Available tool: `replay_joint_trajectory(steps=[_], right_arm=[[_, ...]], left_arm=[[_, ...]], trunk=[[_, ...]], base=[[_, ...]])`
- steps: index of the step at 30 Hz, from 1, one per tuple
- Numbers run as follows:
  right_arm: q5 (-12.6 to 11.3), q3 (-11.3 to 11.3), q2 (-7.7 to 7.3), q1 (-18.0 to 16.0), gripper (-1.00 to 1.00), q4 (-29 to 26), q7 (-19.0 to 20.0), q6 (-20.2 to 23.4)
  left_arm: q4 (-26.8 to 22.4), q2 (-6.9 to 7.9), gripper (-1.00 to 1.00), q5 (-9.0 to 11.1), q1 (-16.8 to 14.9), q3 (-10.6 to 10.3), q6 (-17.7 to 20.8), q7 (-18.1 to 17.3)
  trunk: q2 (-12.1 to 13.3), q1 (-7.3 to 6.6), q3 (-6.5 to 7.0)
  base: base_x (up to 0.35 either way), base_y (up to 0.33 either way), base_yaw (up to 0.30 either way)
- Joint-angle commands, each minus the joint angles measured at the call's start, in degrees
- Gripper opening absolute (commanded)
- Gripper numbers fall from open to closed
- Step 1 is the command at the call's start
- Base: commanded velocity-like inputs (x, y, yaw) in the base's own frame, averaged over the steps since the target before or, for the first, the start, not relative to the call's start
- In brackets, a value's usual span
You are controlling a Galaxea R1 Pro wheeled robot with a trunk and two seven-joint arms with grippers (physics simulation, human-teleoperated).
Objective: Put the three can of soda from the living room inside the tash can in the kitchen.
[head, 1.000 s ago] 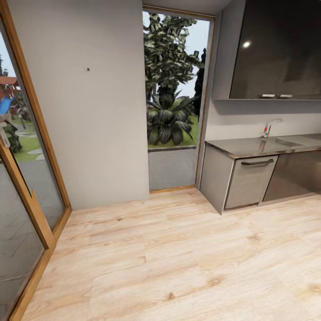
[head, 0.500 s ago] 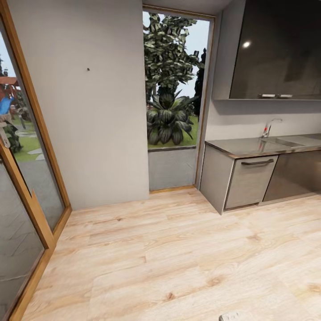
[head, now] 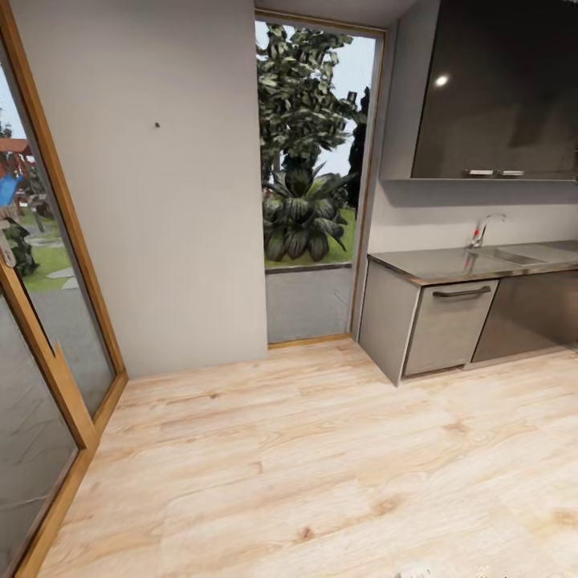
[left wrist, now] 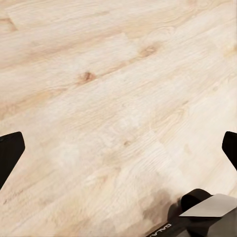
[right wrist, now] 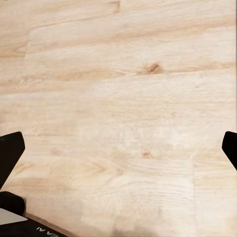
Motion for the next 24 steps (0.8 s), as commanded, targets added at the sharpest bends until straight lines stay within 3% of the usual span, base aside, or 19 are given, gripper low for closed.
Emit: replay_joint_trajectory(steps=[1,24], right_arm=[[0.0,0.0,0.0,0.0,1.0,0.0,0.0,0.0],[0.1,0.0,0.0,0.0,1.0,0.0,0.1,0.0]], left_arm=[[0.0,0.0,1.0,0.0,0.0,0.0,0.0,0.0],[-0.1,0.0,1.0,0.1,0.0,0.0,0.0,-0.1]], trunk=[[0.0,0.0,0.02],[0.0,0.0,0.65]], base=[[0.0,0.0,-0.135],[0.0,0.0,-0.243]])
